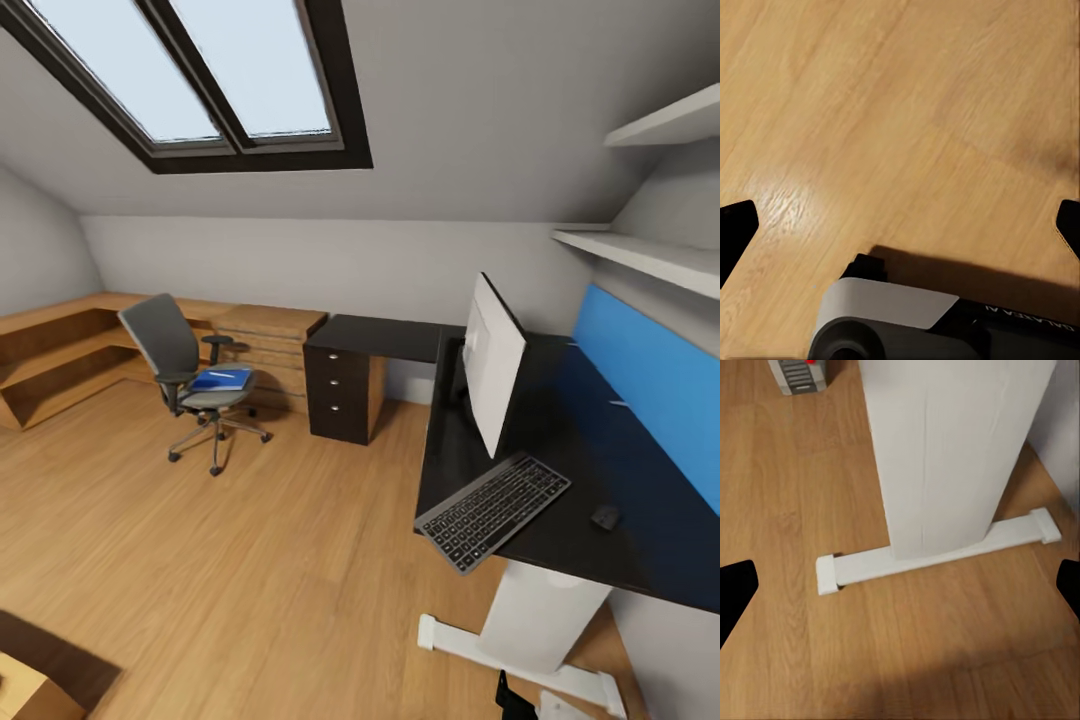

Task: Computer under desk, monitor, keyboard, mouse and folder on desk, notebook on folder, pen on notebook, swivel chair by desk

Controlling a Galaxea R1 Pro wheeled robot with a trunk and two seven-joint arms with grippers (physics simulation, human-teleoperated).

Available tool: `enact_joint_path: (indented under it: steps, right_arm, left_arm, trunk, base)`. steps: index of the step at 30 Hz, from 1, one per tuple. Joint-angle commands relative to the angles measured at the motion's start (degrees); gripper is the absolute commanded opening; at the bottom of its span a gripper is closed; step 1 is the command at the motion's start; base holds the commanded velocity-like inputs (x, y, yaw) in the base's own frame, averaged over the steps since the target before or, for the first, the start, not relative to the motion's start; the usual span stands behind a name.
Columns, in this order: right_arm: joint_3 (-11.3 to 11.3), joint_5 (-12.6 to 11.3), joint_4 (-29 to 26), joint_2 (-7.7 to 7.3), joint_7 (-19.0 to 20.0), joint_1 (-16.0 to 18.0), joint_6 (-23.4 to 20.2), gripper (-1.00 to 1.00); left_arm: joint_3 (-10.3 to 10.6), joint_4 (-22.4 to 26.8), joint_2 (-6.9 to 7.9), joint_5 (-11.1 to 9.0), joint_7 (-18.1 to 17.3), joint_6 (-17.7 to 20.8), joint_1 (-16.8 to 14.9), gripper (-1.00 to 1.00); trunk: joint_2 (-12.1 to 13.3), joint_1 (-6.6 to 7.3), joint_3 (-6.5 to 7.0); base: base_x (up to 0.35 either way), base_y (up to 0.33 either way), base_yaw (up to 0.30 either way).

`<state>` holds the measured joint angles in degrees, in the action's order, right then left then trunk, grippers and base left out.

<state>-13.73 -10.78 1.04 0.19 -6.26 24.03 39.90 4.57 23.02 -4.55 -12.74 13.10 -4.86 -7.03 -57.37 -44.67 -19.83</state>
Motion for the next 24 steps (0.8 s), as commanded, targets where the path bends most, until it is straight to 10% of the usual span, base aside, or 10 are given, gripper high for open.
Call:
enact_joint_path:
  steps: [1, 24]
  right_arm:
    - [0.4, -0.6, 0.1, 0.01, 0.0, 0.1, 0.2, 1.0]
    - [0.4, -0.4, 0.1, -0.13, 0.0, 0.1, 0.3, 1.0]
  left_arm:
    - [0.5, -0.1, 0.01, -0.6, 0.4, -0.2, 0.0, 1.0]
    - [0.7, -0.7, -0.1, -0.5, 0.4, -0.3, 0.0, 1.0]
  trunk:
    - [0.0, 0.0, -0.07]
    - [0.0, 0.0, -0.07]
  base:
    - [0.0, -0.343, -0.056]
    - [0.0, -0.253, -0.006]
